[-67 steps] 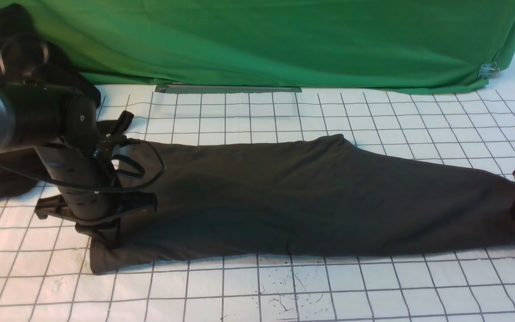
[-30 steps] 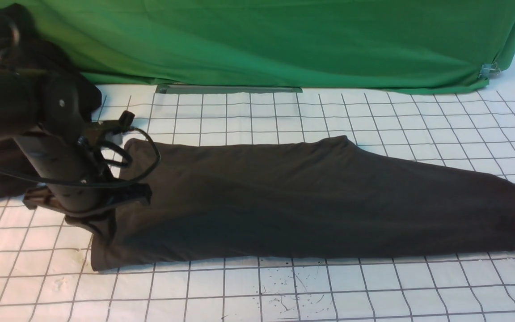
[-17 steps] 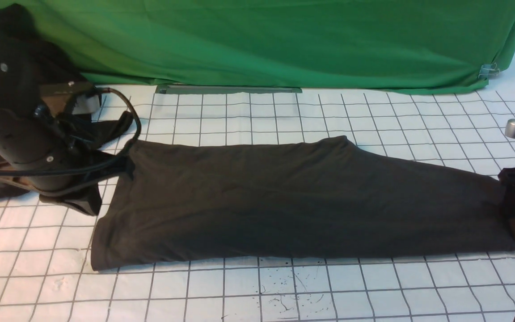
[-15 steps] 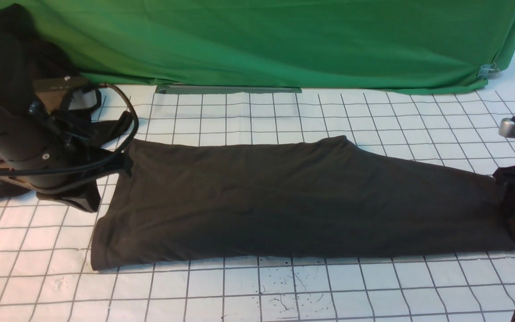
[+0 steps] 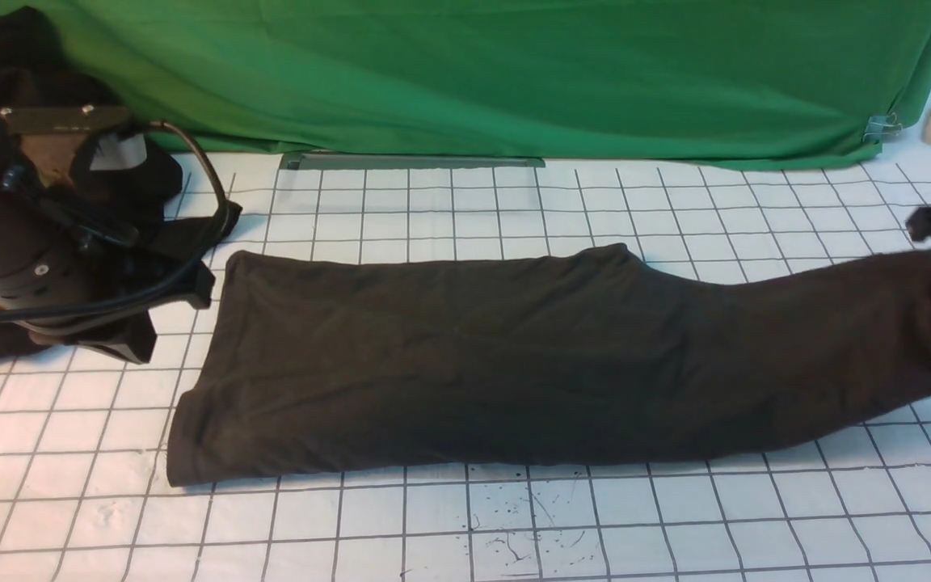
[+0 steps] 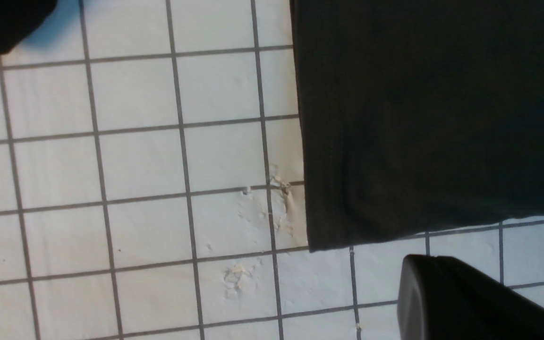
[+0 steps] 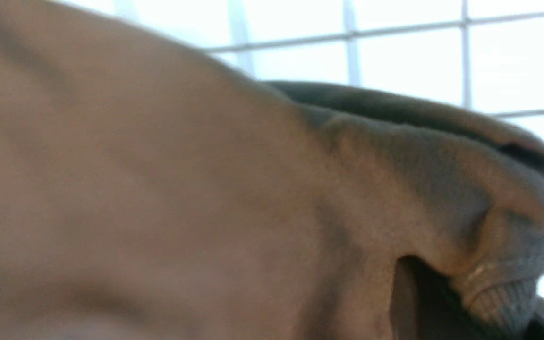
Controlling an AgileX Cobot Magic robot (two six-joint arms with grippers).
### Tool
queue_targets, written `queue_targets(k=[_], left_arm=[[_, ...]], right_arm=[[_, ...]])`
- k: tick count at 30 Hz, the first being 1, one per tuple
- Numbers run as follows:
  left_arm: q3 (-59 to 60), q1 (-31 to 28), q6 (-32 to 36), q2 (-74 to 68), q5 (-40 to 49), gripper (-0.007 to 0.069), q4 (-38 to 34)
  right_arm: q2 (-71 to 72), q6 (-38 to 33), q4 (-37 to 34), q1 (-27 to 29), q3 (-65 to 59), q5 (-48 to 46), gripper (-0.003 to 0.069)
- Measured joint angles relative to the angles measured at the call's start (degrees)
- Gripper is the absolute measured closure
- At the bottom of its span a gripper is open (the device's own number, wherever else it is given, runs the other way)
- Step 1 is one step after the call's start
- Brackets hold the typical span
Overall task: Fold a long-sleeved shirt over a white checkered tablecloth.
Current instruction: 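Fold the right end of the dark garment over onto its left end with the right gripper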
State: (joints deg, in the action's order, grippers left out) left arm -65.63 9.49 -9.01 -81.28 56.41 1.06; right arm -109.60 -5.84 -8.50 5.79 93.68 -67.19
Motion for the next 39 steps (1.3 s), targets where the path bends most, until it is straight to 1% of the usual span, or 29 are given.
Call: queue_targets(k=[2, 3, 4, 5, 6, 8, 14, 15, 16, 19, 22, 23, 26, 29, 33, 35, 36, 38, 39], left_arm=[[0.00, 0.00, 0.04, 0.00, -0.50, 0.0626, -0.29], [0.00, 0.00, 0.04, 0.00, -0.60, 0.0626, -0.29], [0.00, 0.00, 0.04, 0.00, -0.65, 0.0626, -0.49], [0.00, 0.00, 0.04, 0.00, -0.65, 0.0626, -0.61], [0.00, 0.00, 0.04, 0.00, -0.71, 0.0626, -1.06], [0.01, 0.00, 0.04, 0.00, -0.82, 0.0626, -1.06], [0.08, 0.00, 0.04, 0.00, -1.02, 0.0626, -1.37], [0.08, 0.00, 0.04, 0.00, -1.14, 0.0626, -1.37], [0.13, 0.00, 0.04, 0.00, -1.36, 0.0626, -1.37], [0.19, 0.00, 0.04, 0.00, -2.09, 0.0626, -1.37], [0.26, 0.00, 0.04, 0.00, -2.77, 0.0626, -1.06], [0.26, 0.00, 0.04, 0.00, -2.85, 0.0626, -1.06], [0.31, 0.00, 0.06, 0.56, -3.28, 0.0626, -1.06], [0.31, 0.00, 0.06, 1.83, -3.80, 0.0626, -1.06], [0.31, 0.00, 0.06, 3.61, -3.69, 0.0626, -1.06], [0.31, 0.00, 0.06, 3.91, -3.55, 0.0626, -1.06], [0.31, 0.00, 0.06, 4.53, -3.05, 0.0626, -1.06], [0.31, 0.00, 0.06, 4.86, -2.64, 0.0626, -1.06], [0.31, 0.00, 0.06, 5.22, -2.50, 0.0626, -1.06]], right_arm=[[1.76, 0.12, -2.30, -4.93, 1.61, -1.55, 0.0606], [2.03, 0.19, -3.21, -6.25, 2.04, -1.77, 0.0606], [2.46, 0.29, -5.24, -9.95, 3.05, -2.01, 0.0606], [2.54, 0.34, -5.49, -10.43, 3.20, -2.01, 0.0606], [2.61, 0.77, -7.17, -14.32, 4.21, -2.00, 0.0606], [2.61, 1.84, -8.73, -18.33, 5.27, -1.18, 0.0606], [1.46, 6.72, -11.99, -32.40, 8.51, 7.34, 0.0606], [1.46, 6.86, -12.16, -32.84, 8.70, 7.61, 0.0606], [0.29, 7.29, -13.45, -35.72, 10.05, 9.09, 0.0607], [-3.74, 7.67, -16.95, -41.21, 13.29, 12.04, 0.0607], [-7.82, 7.79, -19.34, -44.95, 16.14, 14.80, 0.0607], [-8.12, 7.79, -19.51, -45.20, 16.33, 15.00, 0.0607], [-13.08, 7.84, -22.27, -48.92, 19.82, 18.95, 0.0607], [-16.76, 7.98, -23.17, -51.34, 21.93, 22.81, 0.0607], [-21.13, 10.68, -23.44, -52.97, 22.34, 28.81, 0.0605], [-22.00, 11.33, -23.47, -53.11, 22.34, 30.38, 0.0599], [-23.37, 12.49, -23.91, -53.17, 22.34, 32.95, 0.0571], [-24.07, 12.95, -24.77, -53.17, 22.34, 34.70, 0.0538], [-24.47, 13.31, -25.49, -53.17, 22.39, 35.35, 0.0505]])
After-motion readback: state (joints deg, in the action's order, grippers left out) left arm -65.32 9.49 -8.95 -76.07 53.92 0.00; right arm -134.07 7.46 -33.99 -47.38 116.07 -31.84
